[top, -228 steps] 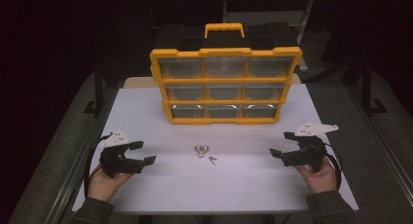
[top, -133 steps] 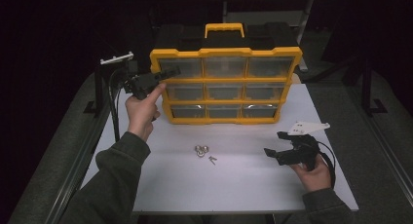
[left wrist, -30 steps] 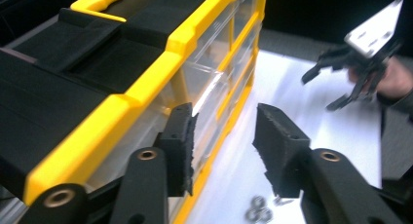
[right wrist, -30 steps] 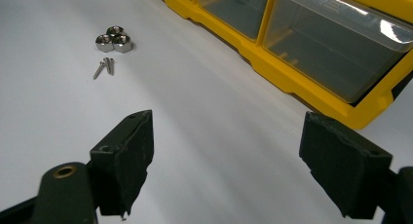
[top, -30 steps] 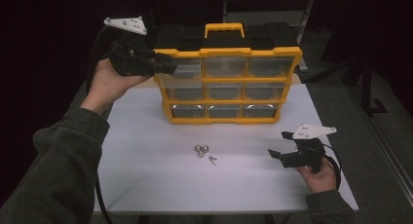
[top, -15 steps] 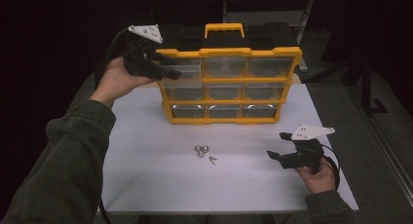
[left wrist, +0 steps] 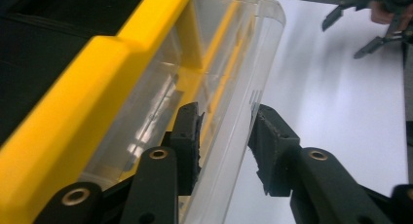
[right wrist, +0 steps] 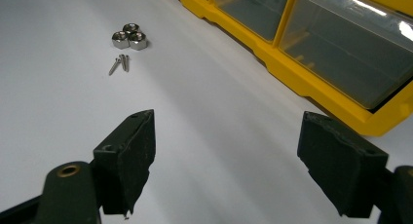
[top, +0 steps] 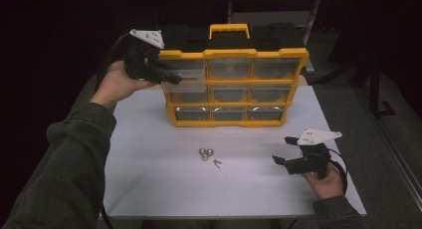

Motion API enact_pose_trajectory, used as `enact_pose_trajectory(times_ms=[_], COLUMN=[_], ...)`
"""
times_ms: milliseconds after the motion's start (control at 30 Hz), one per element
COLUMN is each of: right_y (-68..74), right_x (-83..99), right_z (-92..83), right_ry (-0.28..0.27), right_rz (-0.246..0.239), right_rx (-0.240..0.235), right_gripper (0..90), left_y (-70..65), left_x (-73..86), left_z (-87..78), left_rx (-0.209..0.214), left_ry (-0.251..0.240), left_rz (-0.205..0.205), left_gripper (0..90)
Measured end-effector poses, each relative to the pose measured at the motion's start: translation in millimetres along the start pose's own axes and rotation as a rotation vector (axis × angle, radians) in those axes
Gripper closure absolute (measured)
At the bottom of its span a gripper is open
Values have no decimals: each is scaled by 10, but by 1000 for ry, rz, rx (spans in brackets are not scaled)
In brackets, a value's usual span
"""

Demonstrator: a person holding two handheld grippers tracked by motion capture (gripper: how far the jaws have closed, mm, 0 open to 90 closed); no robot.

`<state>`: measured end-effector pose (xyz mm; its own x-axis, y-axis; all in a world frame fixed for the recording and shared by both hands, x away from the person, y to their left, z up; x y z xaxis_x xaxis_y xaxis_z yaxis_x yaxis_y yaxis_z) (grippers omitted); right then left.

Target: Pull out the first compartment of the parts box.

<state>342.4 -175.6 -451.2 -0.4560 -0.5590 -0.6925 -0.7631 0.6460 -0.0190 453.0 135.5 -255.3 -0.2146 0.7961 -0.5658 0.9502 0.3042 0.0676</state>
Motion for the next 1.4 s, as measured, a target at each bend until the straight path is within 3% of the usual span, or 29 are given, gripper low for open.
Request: enact_pose_trajectory(times_ms=[500, 833, 900, 1100, 1167, 1267, 1400], right_y=[25, 51, 52, 68, 69, 66, 76], right_x=[-5, -27, -33, -35, -36, -35, -39], right_z=[0, 3, -1, 25, 21, 17, 23], right_ry=[-4, -8, -10, 1, -1, 0, 3], right_rz=[-7, -25, -27, -28, -31, -28, -31], right_rx=[1, 2, 4, 2, 4, 5, 10], right_gripper=[210, 212, 212, 212, 212, 212, 212], left_y=[-223, -288, -324, -333, -325, -317, -358], left_x=[93, 143, 139, 141, 147, 147, 75], left_z=[-78, -89, -94, -97, -90, -99, -237], left_rx=[72, 82, 103, 96, 86, 81, 70], left_ry=[11, -17, -21, -30, -26, -29, -101], left_rz=[54, 63, 71, 72, 63, 45, 44], left_gripper=[695, 696, 703, 704, 682, 579, 517])
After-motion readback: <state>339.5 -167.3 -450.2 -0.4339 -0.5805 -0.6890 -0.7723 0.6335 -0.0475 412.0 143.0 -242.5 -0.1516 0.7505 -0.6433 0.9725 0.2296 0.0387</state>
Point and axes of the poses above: each handheld gripper's, and its own axes: z roughly forward along the jaws, x roughly out of its underside, y roughly to its left, the point moved 10 cm from there along z, roughly forward along the jaws, and after that the axes turned 11 degrees about y, right-handed, at the moved point
